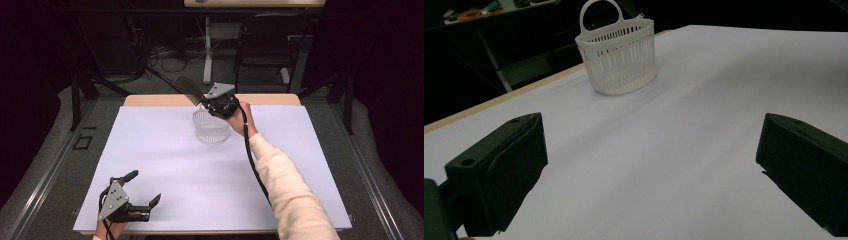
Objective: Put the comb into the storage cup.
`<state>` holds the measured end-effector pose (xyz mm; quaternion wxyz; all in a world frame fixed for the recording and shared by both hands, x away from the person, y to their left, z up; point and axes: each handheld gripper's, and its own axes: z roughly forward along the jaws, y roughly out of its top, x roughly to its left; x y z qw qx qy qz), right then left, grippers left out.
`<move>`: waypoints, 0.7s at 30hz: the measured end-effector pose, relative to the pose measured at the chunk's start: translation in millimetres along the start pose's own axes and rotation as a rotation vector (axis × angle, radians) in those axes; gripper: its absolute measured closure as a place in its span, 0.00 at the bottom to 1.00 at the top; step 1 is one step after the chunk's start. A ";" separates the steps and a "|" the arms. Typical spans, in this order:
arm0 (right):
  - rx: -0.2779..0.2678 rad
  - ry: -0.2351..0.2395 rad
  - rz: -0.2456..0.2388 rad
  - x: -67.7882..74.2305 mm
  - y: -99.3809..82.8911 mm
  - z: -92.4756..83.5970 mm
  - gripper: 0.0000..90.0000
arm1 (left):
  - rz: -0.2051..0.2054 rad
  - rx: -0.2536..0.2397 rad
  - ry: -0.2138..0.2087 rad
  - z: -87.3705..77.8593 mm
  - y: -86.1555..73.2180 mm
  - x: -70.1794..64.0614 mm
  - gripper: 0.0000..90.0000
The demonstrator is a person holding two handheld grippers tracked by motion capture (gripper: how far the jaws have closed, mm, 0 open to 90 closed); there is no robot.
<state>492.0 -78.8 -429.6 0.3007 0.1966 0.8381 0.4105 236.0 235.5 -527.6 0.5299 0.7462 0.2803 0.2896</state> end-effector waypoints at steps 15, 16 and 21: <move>0.015 0.013 -0.007 -0.7 -8.2 3.9 0.81 | 0.001 -0.003 0.004 -0.1 0.2 -0.3 0.00; 0.017 0.015 -0.005 -0.4 -8.8 4.3 0.81 | 0.002 -0.003 0.004 -0.3 0.2 -0.3 0.00; 0.024 0.022 -0.006 0.2 -11.4 6.5 0.81 | 0.000 -0.004 0.005 -0.4 0.1 -0.1 0.00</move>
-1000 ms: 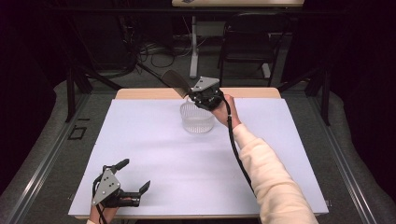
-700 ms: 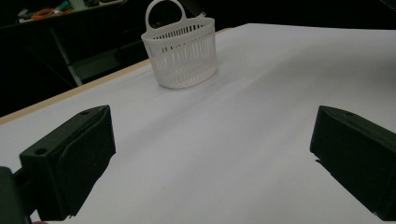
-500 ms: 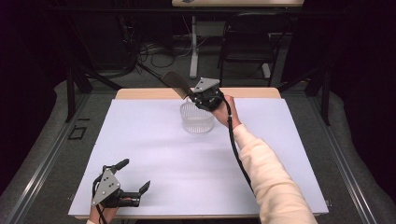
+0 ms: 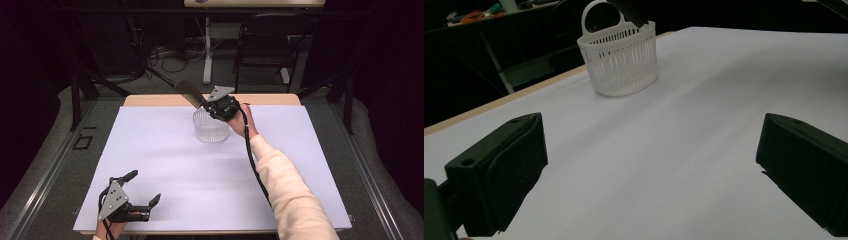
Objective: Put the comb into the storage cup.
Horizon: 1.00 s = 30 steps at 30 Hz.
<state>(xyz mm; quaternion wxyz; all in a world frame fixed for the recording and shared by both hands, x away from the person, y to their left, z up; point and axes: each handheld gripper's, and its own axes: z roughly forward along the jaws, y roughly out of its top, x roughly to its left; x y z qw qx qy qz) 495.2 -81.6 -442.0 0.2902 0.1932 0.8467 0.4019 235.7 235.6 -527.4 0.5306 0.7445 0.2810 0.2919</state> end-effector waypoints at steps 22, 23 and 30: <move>0.025 0.008 0.000 1.9 -9.9 9.1 0.81 | 0.002 0.000 0.001 -0.3 0.1 0.2 0.00; 0.025 0.009 0.003 2.0 -10.5 9.6 0.81 | 0.002 0.000 0.001 -0.3 0.1 0.1 0.00; 0.034 0.011 0.004 1.6 -13.6 11.4 0.81 | 0.002 0.000 0.001 -0.2 0.1 0.0 0.00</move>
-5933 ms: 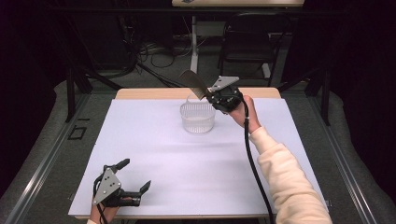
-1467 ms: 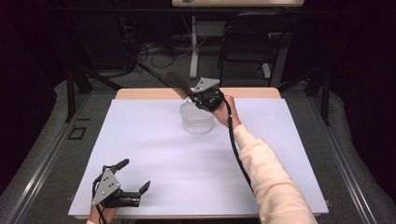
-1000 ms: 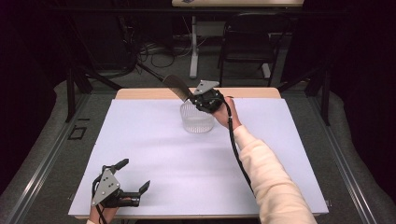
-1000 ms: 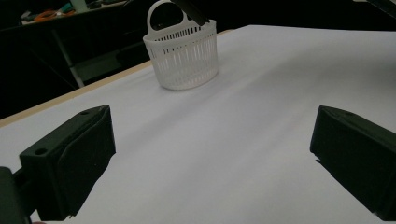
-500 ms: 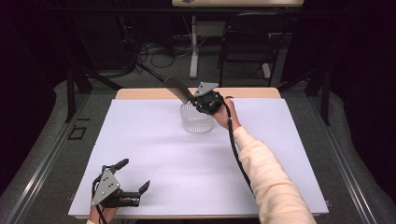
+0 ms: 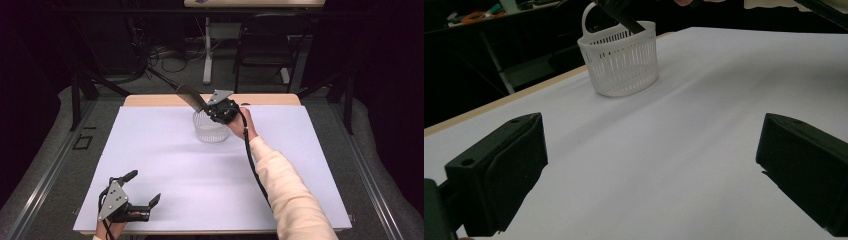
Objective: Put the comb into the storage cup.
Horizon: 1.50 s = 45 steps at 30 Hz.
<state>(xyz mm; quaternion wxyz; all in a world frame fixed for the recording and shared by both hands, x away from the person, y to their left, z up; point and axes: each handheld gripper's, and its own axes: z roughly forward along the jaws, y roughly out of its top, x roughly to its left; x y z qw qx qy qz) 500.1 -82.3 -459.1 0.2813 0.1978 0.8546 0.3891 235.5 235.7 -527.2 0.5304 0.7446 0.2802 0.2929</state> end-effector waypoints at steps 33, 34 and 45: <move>0.043 0.024 -0.039 4.8 -14.5 13.5 0.80 | 0.001 -0.004 0.002 -0.5 0.3 0.1 0.00; 0.042 0.024 -0.038 4.8 -14.7 13.4 0.80 | 0.000 -0.003 0.002 -0.2 0.2 0.2 0.00; 0.070 0.036 -0.063 4.9 -15.5 15.9 0.80 | 0.003 -0.007 0.002 -0.4 0.9 -0.9 0.00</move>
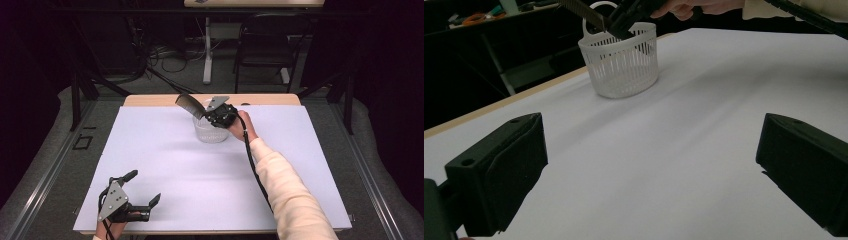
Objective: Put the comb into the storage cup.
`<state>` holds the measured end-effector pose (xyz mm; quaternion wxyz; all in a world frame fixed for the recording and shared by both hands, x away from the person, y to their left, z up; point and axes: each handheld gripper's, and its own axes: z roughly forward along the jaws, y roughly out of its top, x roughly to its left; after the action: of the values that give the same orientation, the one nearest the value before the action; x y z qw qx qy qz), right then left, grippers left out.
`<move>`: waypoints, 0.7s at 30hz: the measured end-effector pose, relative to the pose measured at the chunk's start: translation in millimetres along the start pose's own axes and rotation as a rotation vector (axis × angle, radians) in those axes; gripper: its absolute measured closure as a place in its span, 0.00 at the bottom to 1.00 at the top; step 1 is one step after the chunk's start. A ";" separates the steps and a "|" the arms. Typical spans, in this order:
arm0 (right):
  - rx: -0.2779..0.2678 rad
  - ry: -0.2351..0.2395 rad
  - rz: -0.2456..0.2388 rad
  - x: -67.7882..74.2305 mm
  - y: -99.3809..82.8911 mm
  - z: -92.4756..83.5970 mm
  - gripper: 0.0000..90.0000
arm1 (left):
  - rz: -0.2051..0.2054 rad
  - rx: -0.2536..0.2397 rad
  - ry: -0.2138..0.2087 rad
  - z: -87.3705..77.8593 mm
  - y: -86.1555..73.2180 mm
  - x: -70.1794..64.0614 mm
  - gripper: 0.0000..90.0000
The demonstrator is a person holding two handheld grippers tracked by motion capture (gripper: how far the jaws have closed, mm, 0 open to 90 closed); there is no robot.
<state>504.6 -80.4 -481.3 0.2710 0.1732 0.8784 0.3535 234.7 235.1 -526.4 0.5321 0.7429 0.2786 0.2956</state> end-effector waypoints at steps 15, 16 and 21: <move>0.019 0.000 -0.002 3.7 -2.5 9.3 0.80 | -0.006 -0.003 -0.006 -0.3 -0.7 1.1 0.00; 0.019 0.001 -0.001 4.0 -2.6 9.2 0.79 | -0.008 -0.004 -0.007 -0.3 -0.7 1.1 0.00; 0.010 -0.004 -0.001 4.9 -0.8 1.3 0.67 | -0.003 -0.005 -0.005 -0.7 -0.3 0.6 0.00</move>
<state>501.5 -77.9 -484.4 0.2722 0.1748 0.8797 0.3485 234.6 236.0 -526.4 0.5351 0.7419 0.2775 0.2938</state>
